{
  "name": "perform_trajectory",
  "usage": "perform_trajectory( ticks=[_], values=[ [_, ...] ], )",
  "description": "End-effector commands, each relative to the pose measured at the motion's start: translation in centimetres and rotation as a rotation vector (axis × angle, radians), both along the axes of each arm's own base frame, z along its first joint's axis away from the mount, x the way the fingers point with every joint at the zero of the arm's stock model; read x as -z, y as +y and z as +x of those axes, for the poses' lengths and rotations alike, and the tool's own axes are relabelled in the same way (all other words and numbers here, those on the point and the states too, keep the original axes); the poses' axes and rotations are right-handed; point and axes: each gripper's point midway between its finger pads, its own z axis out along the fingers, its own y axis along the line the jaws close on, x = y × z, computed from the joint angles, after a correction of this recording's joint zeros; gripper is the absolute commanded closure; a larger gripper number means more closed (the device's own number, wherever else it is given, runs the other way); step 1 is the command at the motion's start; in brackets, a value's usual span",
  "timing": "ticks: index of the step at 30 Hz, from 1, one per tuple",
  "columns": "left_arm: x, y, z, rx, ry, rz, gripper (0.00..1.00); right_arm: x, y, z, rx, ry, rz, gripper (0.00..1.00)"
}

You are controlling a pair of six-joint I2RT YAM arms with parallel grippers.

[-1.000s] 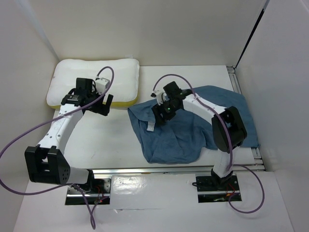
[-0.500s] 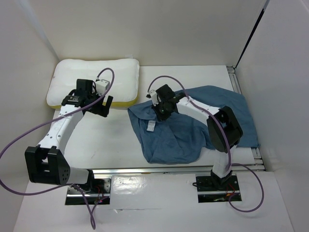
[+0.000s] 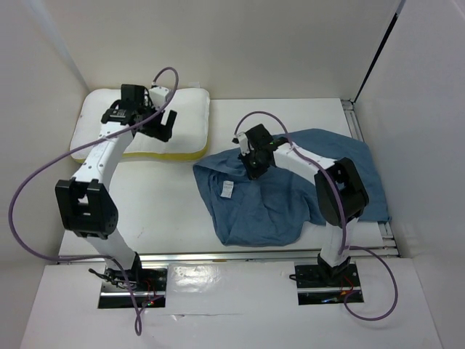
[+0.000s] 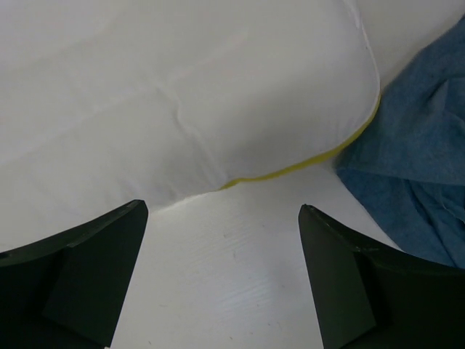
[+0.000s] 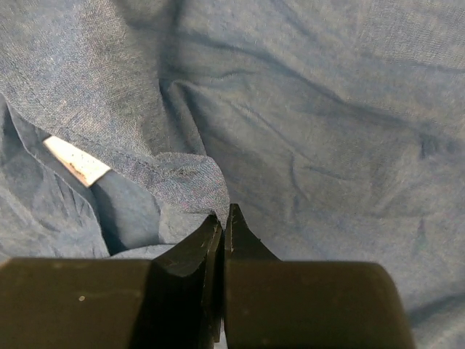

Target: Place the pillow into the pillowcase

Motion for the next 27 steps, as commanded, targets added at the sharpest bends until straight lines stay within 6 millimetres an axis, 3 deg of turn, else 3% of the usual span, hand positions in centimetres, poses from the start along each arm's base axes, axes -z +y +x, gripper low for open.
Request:
perform_trajectory(
  ticks=[1, 2, 5, 6, 7, 16, 18, 23, 27],
  values=[
    [-1.2, 0.1, 3.4, 0.058, -0.068, 0.037, 0.00, -2.0, -0.1, -0.3, 0.004, -0.017, 0.044, 1.00],
    [-0.6, 0.1, 5.0, 0.071, -0.068, 0.051, 0.00, -2.3, -0.1, -0.3, 0.004, -0.025, 0.048, 1.00],
    [0.8, 0.2, 7.3, 0.146, -0.060, 0.113, 0.00, -2.5, -0.6, -0.6, 0.000, -0.011, 0.045, 1.00],
    [0.0, 0.0, 8.4, 0.165, -0.090, 0.121, 0.00, -2.9, -0.5, -0.6, 0.000, -0.019, 0.050, 1.00],
    [1.8, -0.1, 9.3, 0.205, -0.069, 0.139, 0.00, -2.8, -0.9, -0.7, -0.005, -0.009, 0.048, 1.00],
    [4.3, -1.7, 15.1, 0.464, -0.165, 0.233, 0.00, -3.4, -1.0, -1.1, -0.048, 0.013, 0.054, 1.00],
    [5.8, -1.5, 16.5, 0.476, -0.172, 0.263, 0.00, -3.3, -1.5, -1.0, -0.037, 0.022, 0.049, 1.00],
    [9.3, -1.8, 18.1, 0.501, -0.156, 0.338, 0.00, -2.9, -2.1, -1.3, -0.037, 0.053, 0.049, 1.00],
    [12.0, -2.5, 17.3, 0.529, -0.094, 0.316, 0.00, -2.6, -2.7, -0.8, -0.027, 0.068, 0.038, 1.00]
  ],
)
